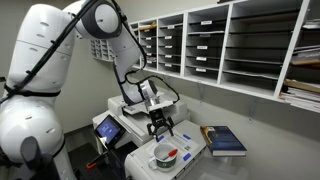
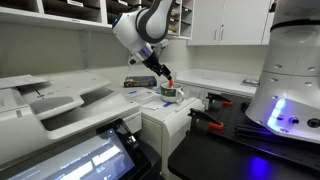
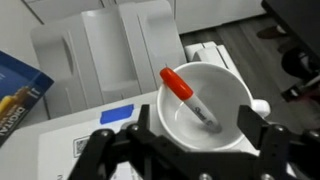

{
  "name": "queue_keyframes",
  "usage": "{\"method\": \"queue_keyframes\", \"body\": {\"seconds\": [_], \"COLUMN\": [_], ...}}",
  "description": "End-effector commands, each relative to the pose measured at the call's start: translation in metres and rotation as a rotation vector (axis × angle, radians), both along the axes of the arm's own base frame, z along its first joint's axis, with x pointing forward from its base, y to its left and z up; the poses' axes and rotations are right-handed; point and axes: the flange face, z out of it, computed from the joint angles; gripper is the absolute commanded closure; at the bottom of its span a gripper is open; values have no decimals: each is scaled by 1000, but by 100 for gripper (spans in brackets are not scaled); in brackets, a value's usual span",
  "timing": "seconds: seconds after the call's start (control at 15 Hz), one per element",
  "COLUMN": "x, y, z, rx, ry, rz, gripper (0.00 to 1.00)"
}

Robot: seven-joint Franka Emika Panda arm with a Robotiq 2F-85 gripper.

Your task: Put the marker in the mug

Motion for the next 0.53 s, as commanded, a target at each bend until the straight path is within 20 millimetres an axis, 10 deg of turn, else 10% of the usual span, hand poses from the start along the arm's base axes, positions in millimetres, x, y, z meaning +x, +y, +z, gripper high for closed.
{"method": "queue_keyframes", "body": {"seconds": [0.0, 0.47], "x": [-8, -18], "y": [-4, 1], "z": [38, 82], "rx": [177, 483], "ry": [-71, -184], "rz": [-54, -107], "gripper": [0, 0]}}
